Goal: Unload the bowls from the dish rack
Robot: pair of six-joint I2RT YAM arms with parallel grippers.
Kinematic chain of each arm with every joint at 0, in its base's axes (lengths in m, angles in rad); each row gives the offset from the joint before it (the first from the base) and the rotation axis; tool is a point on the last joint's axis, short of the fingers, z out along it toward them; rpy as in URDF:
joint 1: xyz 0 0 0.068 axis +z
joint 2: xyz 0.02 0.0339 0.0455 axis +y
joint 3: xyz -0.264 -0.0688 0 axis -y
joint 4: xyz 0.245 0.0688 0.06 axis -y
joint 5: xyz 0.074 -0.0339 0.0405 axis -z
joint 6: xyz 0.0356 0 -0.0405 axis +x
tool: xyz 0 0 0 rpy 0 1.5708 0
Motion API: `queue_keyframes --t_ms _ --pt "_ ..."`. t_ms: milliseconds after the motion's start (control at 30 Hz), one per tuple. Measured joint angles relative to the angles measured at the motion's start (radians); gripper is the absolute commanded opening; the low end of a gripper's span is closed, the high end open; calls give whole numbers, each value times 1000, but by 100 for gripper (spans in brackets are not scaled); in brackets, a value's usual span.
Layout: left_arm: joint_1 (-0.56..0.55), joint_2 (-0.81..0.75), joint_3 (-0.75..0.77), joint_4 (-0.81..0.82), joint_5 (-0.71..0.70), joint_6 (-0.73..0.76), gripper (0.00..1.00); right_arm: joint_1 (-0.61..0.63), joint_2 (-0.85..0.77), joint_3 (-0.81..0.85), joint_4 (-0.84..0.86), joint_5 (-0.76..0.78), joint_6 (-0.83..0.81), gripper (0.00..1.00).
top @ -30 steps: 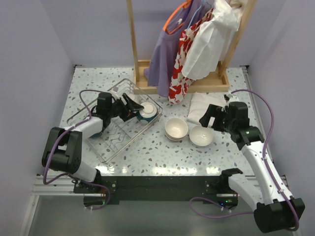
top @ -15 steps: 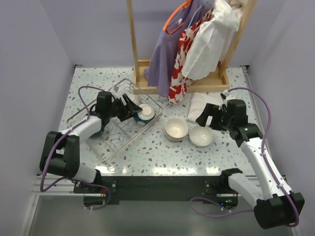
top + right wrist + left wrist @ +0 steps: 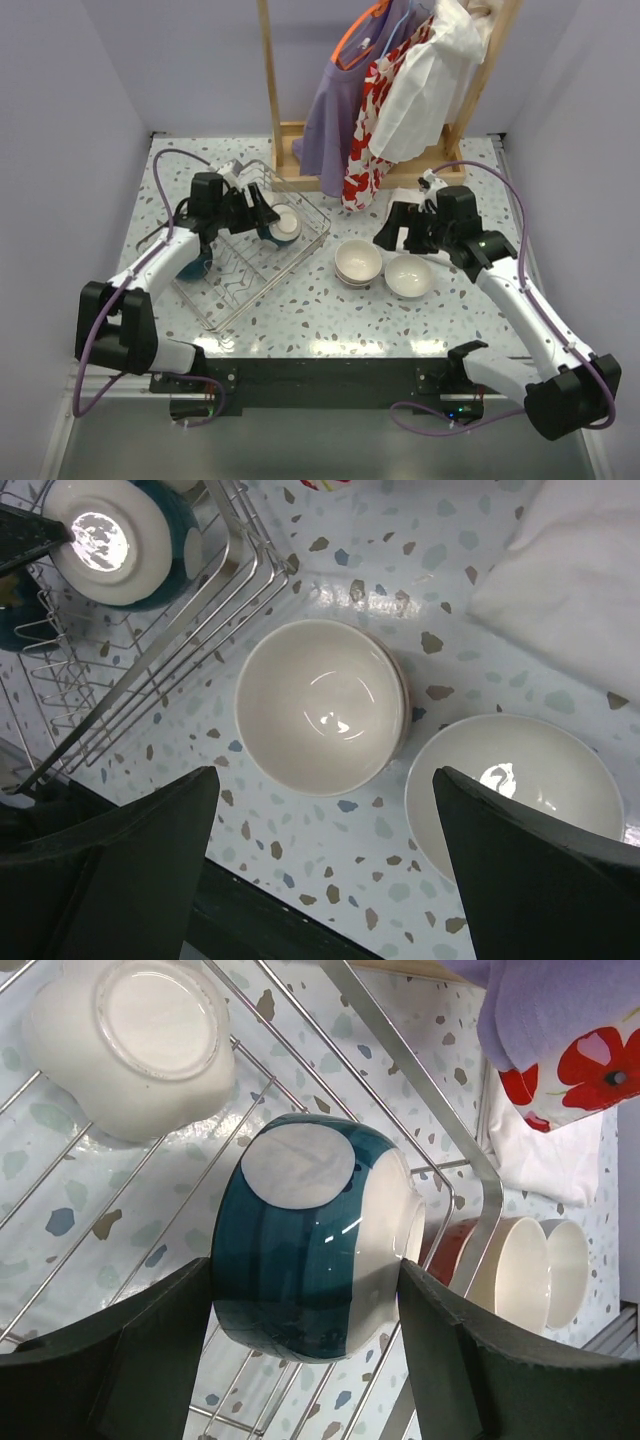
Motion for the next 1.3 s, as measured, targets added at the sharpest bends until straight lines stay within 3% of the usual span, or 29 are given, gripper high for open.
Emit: queue_keyframes --t_ms 333,733,867,1100,1300 --pt "-35 -66 24 -80 -35 212 36 63 99 68 15 -10 63 93" --pt "-229 -154 47 -139 -176 454 31 163 250 227 -41 20 141 93" --pt "-237 -198 47 -135 -230 525 32 182 330 320 -98 49 165 93" --pt "-305 -241 41 -134 -303 638 33 203 558 621 -227 90 175 94" --pt "-364 -270 5 -127 -372 718 29 237 673 733 -262 97 201 95"
